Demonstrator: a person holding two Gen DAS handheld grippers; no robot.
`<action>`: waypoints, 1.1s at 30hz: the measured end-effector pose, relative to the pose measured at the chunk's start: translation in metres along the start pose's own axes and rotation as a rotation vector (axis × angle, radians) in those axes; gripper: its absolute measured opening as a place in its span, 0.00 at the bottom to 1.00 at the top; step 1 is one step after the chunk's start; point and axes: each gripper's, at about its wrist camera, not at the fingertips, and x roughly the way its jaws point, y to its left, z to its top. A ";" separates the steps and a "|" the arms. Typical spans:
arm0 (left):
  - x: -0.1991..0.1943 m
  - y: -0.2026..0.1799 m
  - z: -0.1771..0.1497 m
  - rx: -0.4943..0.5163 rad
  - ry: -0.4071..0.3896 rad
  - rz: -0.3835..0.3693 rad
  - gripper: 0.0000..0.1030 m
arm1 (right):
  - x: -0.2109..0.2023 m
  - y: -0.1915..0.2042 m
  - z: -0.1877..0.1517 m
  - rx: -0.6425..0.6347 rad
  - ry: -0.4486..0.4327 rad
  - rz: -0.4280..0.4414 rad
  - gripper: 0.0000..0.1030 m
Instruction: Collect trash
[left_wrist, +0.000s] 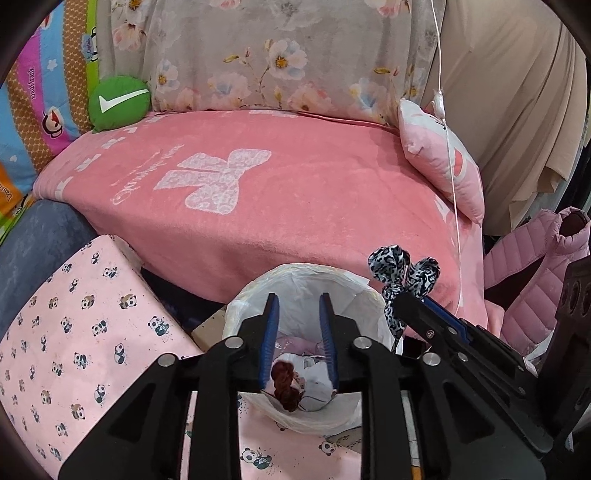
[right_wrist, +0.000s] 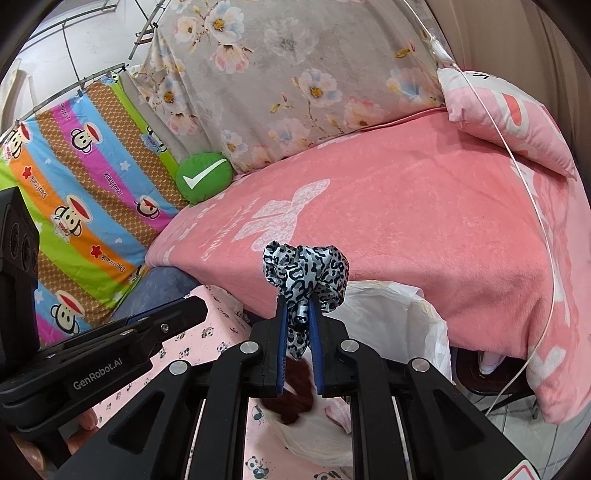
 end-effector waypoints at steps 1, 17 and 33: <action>0.000 0.001 0.000 -0.003 -0.005 0.004 0.33 | 0.002 0.000 0.000 0.000 0.004 -0.002 0.16; -0.004 0.029 -0.006 -0.061 -0.031 0.061 0.58 | 0.020 0.004 -0.006 -0.007 0.030 -0.013 0.30; -0.025 0.050 -0.032 -0.076 -0.088 0.195 0.87 | 0.006 0.028 -0.015 -0.152 0.082 -0.071 0.47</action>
